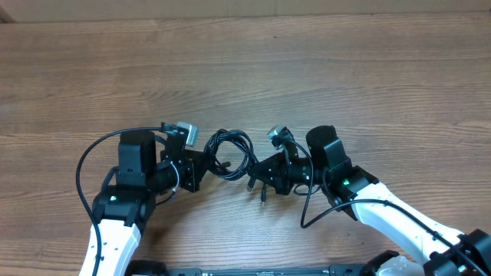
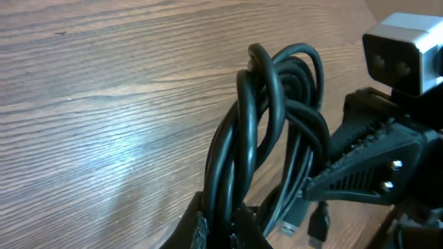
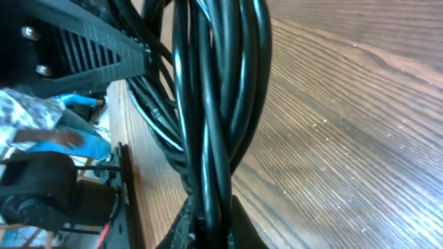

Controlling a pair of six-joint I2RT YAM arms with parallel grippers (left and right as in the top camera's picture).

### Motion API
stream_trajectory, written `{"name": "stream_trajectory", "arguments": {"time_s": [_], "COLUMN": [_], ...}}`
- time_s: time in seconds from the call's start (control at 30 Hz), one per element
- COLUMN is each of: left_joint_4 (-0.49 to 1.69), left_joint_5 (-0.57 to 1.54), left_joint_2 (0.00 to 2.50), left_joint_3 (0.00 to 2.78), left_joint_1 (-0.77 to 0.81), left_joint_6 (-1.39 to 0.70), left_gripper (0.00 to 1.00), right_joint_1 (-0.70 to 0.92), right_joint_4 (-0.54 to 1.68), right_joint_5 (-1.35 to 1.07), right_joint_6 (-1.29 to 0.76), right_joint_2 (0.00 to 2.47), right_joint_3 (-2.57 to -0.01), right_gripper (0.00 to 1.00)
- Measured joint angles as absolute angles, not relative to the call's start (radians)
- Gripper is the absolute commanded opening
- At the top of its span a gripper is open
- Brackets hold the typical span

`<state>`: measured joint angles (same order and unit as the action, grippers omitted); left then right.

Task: Untangle cables

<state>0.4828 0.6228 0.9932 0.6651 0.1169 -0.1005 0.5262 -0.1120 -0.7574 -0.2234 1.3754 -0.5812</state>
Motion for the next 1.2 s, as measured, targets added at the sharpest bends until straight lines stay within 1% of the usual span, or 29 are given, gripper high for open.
{"name": "stream_trajectory", "arguments": {"time_s": [0.3,0.47,0.7,0.9,1.03,1.2], "left_joint_4": [0.485,0.486,0.48,0.464,0.456,0.449], "left_joint_5": [0.513,0.478,0.459,0.435,0.409,0.406], "left_joint_2": [0.993,0.993,0.993,0.993,0.993,0.993], "left_joint_3": [0.665,0.665,0.665,0.665,0.665,0.665], "left_joint_1": [0.118,0.125,0.125,0.139,0.179,0.251], "left_joint_6": [-0.1,-0.105,-0.192,-0.26,-0.28,-0.255], "left_gripper": [0.04,0.04,0.04,0.04,0.04,0.04], "right_joint_1": [0.526,0.531,0.55,0.625,0.646,0.65], "right_joint_4": [-0.138,-0.146,-0.188,-0.246,-0.246,-0.244], "right_joint_5": [-0.866,-0.894,-0.903,-0.885,-0.828,-0.748], "right_joint_6": [-0.365,-0.408,-0.495,-0.577,-0.595,-0.603], "right_joint_2": [1.375,1.375,1.375,1.375,1.375,1.375], "right_joint_3": [-0.581,-0.581,-0.581,-0.581,-0.581,-0.581], "right_gripper": [0.04,0.04,0.04,0.04,0.04,0.04]}}
